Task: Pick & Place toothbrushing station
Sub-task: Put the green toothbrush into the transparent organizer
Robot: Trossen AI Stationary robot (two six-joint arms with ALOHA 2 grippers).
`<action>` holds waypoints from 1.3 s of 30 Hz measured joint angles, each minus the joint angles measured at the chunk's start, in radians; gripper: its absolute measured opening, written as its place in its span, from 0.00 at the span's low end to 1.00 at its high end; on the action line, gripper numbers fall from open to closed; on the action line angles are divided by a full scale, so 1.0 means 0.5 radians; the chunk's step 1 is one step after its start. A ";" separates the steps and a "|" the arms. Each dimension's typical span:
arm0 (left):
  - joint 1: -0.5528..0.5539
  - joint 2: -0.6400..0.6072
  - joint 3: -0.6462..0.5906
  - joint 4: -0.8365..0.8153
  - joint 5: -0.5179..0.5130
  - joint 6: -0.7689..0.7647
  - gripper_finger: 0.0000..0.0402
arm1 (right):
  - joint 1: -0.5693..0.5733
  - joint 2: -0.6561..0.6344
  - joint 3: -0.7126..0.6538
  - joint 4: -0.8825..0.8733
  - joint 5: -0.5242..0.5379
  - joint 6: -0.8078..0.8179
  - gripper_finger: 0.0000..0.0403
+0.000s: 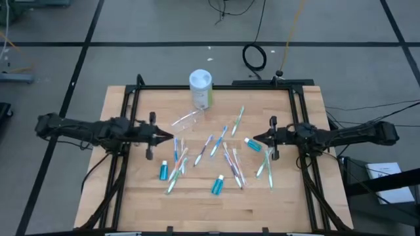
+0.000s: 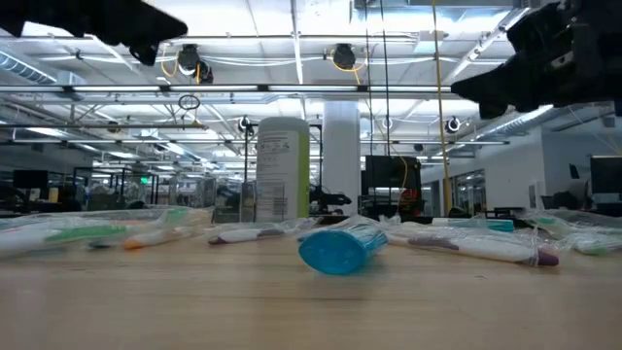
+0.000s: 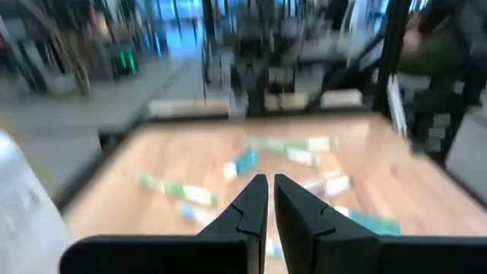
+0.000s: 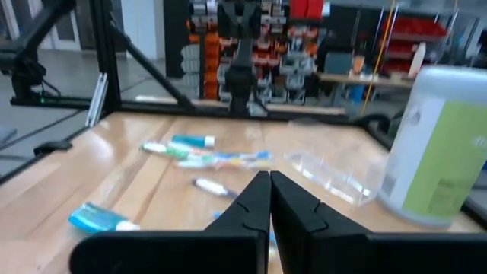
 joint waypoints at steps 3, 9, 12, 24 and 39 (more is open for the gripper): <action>0.000 0.188 0.098 -0.167 -0.096 -0.191 0.08 | 0.000 0.095 0.000 0.001 0.000 0.080 0.01; -0.027 0.538 0.321 -0.512 -0.147 -0.574 0.08 | 0.000 0.234 0.000 -0.005 0.000 0.170 0.01; -0.101 0.703 0.378 -0.570 -0.145 -0.635 0.08 | 0.000 0.276 0.000 -0.001 0.000 0.185 0.01; -0.157 1.184 0.386 -0.570 0.248 -1.070 0.08 | 0.000 0.315 0.000 0.008 0.001 0.118 0.01; -0.206 1.517 0.384 -0.559 0.379 -1.347 0.08 | 0.000 0.315 0.000 0.128 0.002 -0.152 0.01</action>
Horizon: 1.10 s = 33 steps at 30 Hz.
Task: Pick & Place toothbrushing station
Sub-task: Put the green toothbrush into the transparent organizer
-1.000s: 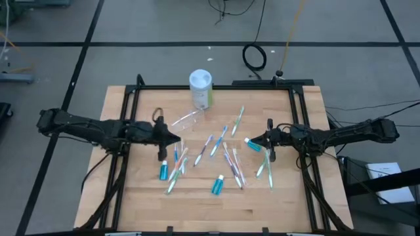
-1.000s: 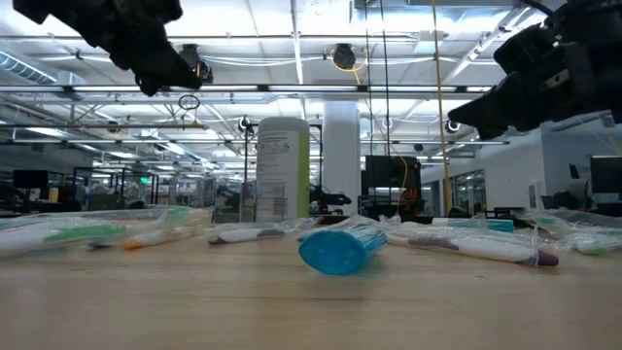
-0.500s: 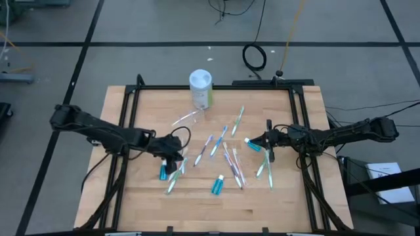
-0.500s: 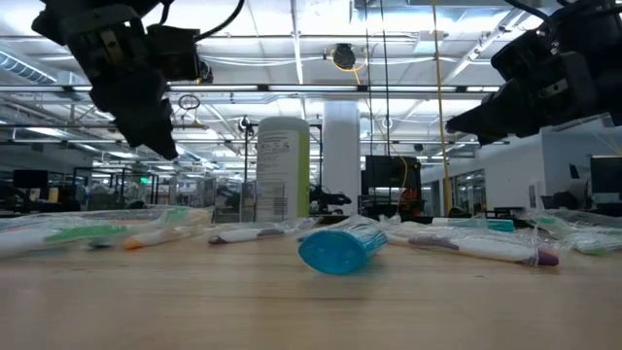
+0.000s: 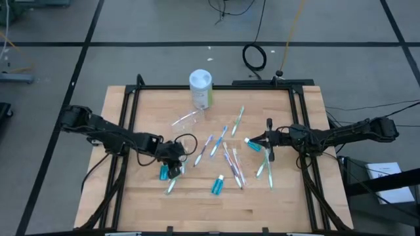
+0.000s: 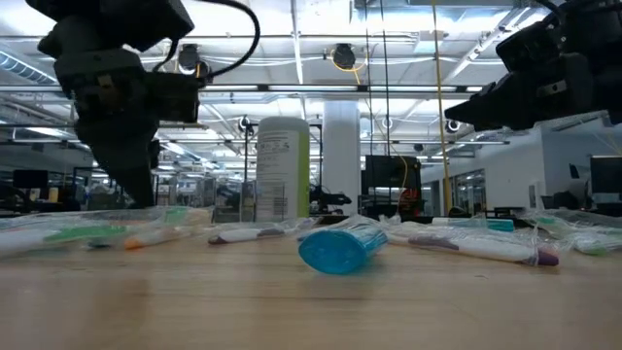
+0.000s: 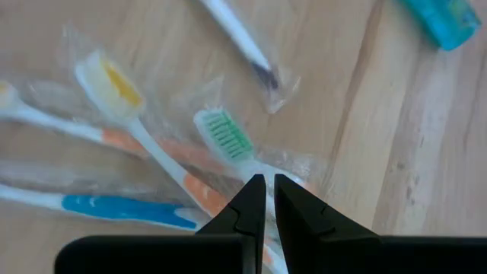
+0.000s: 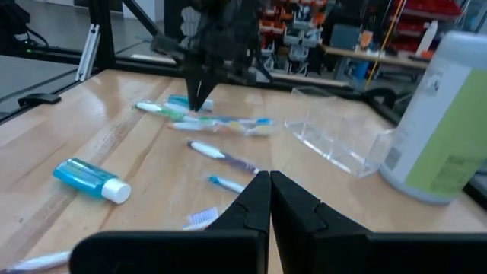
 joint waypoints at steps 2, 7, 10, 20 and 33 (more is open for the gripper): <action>-0.007 0.033 0.000 0.005 0.000 -0.072 0.08 | 0.000 0.000 0.000 0.029 0.000 -0.050 0.01; -0.014 0.066 -0.001 0.070 0.000 -0.103 0.08 | 0.000 0.000 0.000 0.068 -0.001 -0.177 0.01; -0.010 0.066 -0.002 0.155 0.000 -0.106 0.08 | -0.001 0.000 0.000 0.068 0.000 -0.231 0.01; -0.009 0.064 -0.002 0.577 -0.069 0.140 0.08 | -0.001 -0.001 0.000 0.099 0.000 -0.300 0.01; -0.015 0.064 -0.002 0.485 -0.174 0.025 0.08 | -0.001 0.000 0.000 0.098 0.000 -0.294 0.01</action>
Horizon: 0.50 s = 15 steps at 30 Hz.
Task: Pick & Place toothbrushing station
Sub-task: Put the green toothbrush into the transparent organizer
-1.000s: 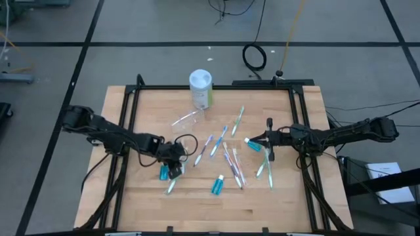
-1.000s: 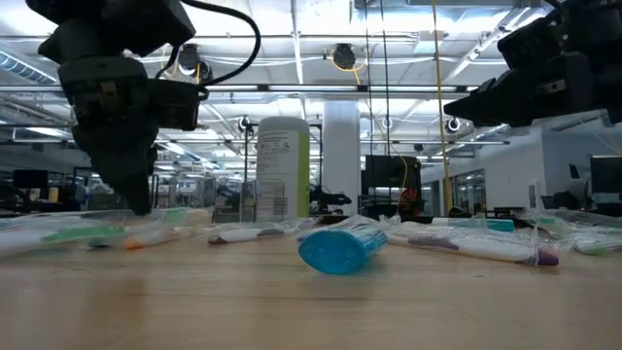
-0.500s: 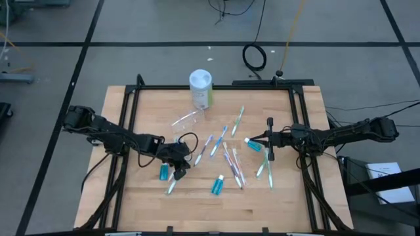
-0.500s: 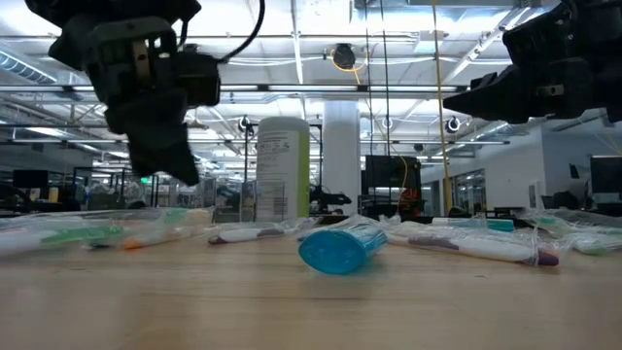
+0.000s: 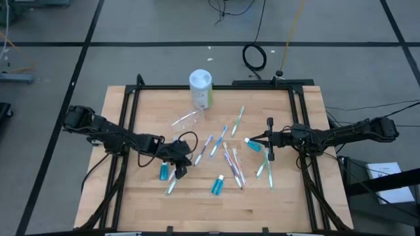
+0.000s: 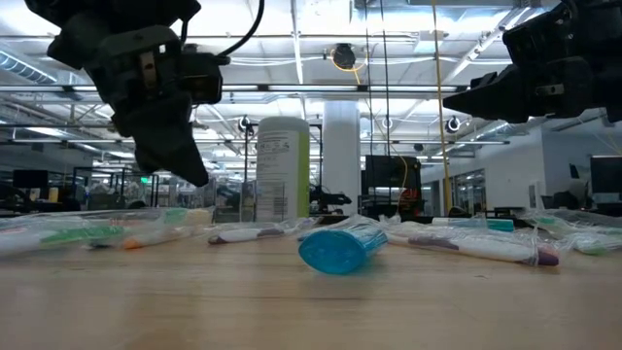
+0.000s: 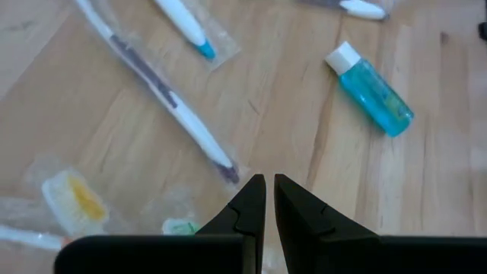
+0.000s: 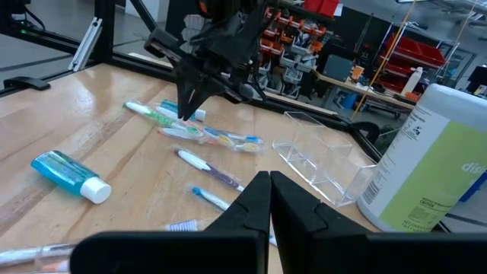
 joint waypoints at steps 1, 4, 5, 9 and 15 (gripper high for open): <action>0.000 0.000 0.000 -0.012 0.008 -0.013 0.08 | 0.001 0.000 0.000 0.000 0.000 0.000 0.01; 0.005 0.000 0.000 -0.031 0.032 -0.141 0.08 | 0.000 0.000 0.000 0.000 0.000 0.000 0.01; 0.005 0.000 0.000 -0.031 0.049 -0.162 0.08 | 0.000 0.000 0.000 0.000 0.000 0.000 0.01; 0.005 0.000 0.000 -0.063 0.126 -0.115 0.09 | 0.000 0.000 0.000 -0.001 0.000 0.000 0.01; 0.055 0.000 0.000 -0.076 0.133 0.137 0.19 | 0.001 0.000 0.000 -0.001 0.000 0.001 0.01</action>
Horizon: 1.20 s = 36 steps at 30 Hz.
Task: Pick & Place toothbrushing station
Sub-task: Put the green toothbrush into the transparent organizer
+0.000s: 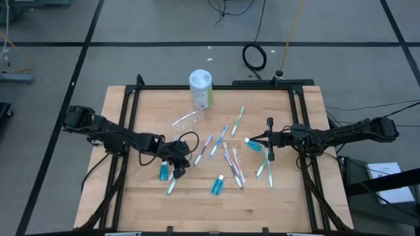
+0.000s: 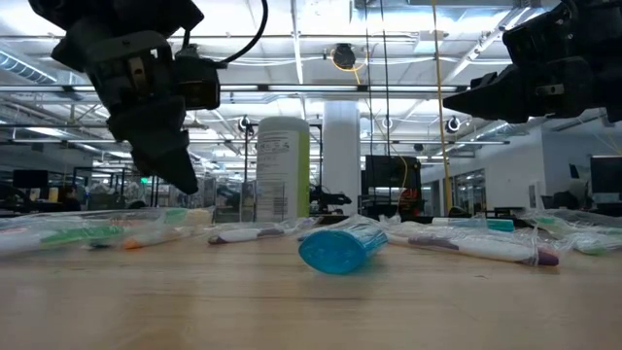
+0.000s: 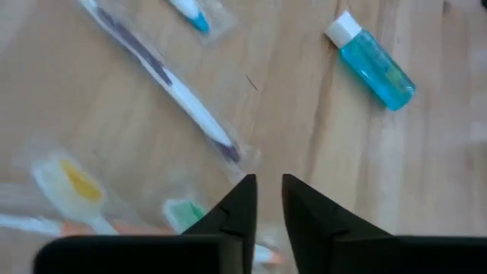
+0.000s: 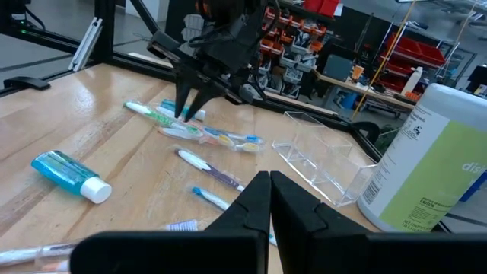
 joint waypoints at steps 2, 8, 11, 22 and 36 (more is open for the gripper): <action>0.020 0.000 0.000 -0.013 -0.049 0.040 0.25 | 0.000 0.000 0.000 0.000 0.000 0.000 0.01; 0.031 0.000 0.000 -0.160 -0.066 0.038 0.37 | -0.001 -0.001 0.000 0.000 0.000 -0.002 0.01; -0.001 0.000 0.000 -0.330 -0.129 -0.049 0.38 | -0.001 0.000 0.000 0.000 0.000 -0.002 0.01; -0.098 0.000 0.000 -0.427 -0.316 -0.180 0.38 | 0.000 0.000 0.000 0.000 0.000 -0.001 0.01; -0.094 0.125 0.002 -0.382 -0.362 -0.288 0.09 | 0.000 0.000 0.000 0.000 0.000 -0.001 0.01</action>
